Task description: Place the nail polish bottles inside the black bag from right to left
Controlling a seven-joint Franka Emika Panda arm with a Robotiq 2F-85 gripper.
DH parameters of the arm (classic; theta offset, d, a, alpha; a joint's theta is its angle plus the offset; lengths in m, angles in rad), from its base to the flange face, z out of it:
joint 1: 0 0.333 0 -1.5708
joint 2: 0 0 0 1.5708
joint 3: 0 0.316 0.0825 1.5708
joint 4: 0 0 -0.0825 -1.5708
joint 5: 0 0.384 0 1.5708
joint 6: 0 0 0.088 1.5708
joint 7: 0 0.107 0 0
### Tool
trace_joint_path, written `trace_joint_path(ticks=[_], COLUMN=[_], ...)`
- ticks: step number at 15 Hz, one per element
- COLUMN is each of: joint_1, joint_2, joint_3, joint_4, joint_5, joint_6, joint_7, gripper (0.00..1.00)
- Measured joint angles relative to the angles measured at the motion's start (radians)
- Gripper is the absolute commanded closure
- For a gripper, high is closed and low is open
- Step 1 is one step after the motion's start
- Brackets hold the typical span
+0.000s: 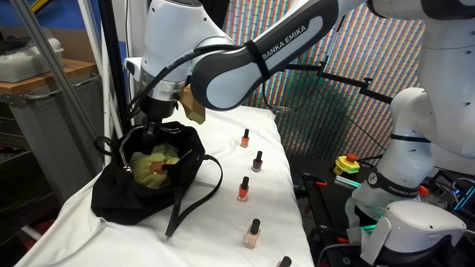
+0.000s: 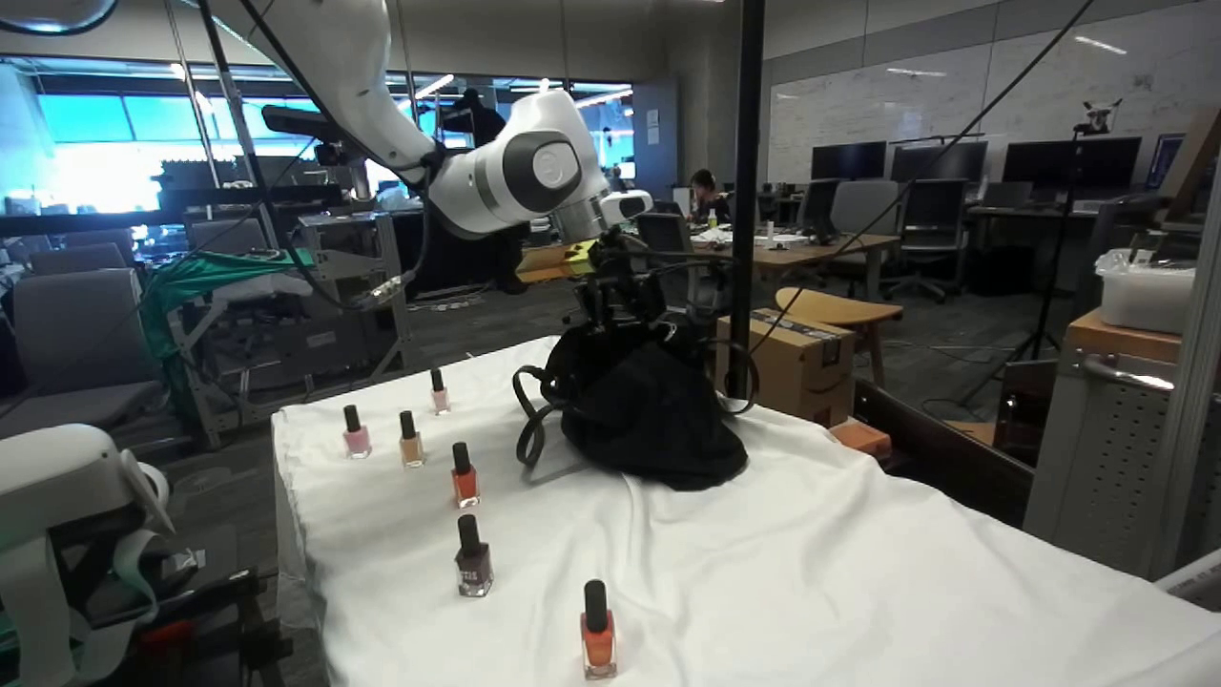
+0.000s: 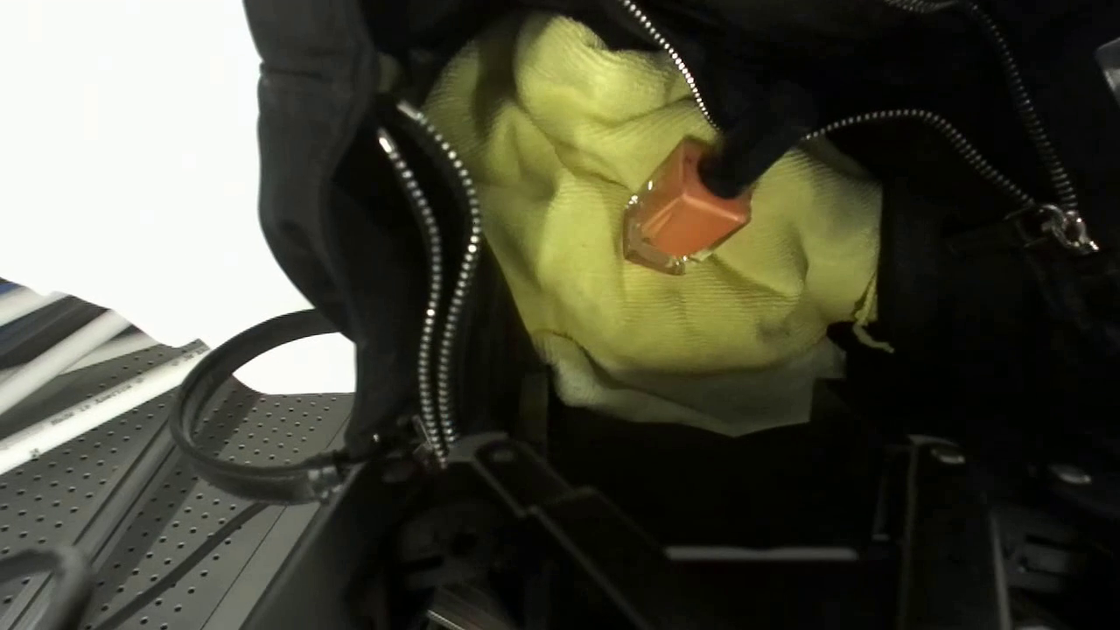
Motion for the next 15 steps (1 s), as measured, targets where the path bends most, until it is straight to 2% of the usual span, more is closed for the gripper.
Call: trace_joint_path(ticks=[4,7,15], joint_1=[0.000,-0.005,-0.068], joint_2=[-0.013,-0.079,-0.465], joint_3=[0.002,0.011,0.051], joint_4=[-0.011,-0.079,-0.445], joint_5=[0.000,0.013,0.172], joint_6=[-0.005,-0.016,-0.098], joint_7=[0.002,-0.007,-0.098], gripper=[0.00,0.00,0.00])
